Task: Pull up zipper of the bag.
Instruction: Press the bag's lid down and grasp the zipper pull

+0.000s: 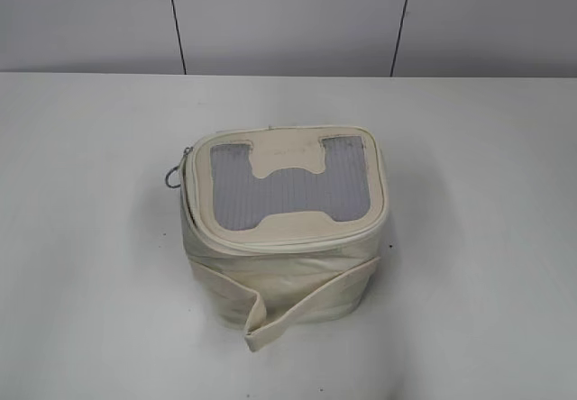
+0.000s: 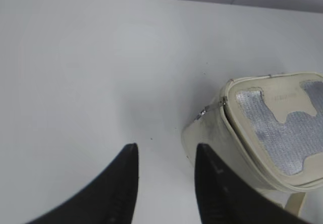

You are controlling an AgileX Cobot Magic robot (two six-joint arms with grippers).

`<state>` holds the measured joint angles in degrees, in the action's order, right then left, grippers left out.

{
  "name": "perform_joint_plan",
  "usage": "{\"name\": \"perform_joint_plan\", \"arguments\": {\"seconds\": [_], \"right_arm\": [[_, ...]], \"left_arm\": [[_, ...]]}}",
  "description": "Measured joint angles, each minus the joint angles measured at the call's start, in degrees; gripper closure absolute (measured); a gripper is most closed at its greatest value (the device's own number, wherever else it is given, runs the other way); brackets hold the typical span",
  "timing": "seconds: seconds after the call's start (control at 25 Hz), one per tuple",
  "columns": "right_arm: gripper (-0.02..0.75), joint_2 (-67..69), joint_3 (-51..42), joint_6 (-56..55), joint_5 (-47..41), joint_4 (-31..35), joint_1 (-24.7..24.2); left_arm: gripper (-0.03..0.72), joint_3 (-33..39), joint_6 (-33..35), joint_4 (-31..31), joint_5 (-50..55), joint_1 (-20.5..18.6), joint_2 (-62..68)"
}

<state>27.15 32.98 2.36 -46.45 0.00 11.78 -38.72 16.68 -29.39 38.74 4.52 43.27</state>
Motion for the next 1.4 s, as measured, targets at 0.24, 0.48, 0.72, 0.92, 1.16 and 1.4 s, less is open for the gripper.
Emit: {"name": "perform_joint_plan", "arguments": {"seconds": [0.24, 0.48, 0.72, 0.92, 1.16, 1.4], "right_arm": [[0.152, 16.9, 9.0, 4.2, 3.4, 0.7, 4.1], [0.152, 34.8, 22.2, 14.5, 3.6, 7.6, 6.0], [0.152, 51.3, 37.3, 29.2, -2.9, 19.9, 6.1], [0.153, 62.6, 49.6, 36.3, -10.7, 26.0, 6.1], [0.237, 76.0, 65.0, 41.4, -20.3, 31.8, 6.6], [0.260, 88.3, 78.9, 43.0, -22.5, 31.4, 11.5]], "left_arm": [[0.388, -5.3, 7.2, -7.3, 7.3, 0.0, 16.8], [0.328, -10.9, 13.8, -10.0, 11.3, 0.0, 28.7], [0.310, -16.2, 15.5, -10.3, 13.4, 0.0, 36.4], [0.308, -19.2, 19.4, -11.6, 16.9, 0.0, 42.0], [0.307, -22.0, 25.8, -13.7, 20.9, 1.9, 47.7], [0.307, -24.7, 28.0, -11.5, 18.8, 6.8, 50.7]]}}
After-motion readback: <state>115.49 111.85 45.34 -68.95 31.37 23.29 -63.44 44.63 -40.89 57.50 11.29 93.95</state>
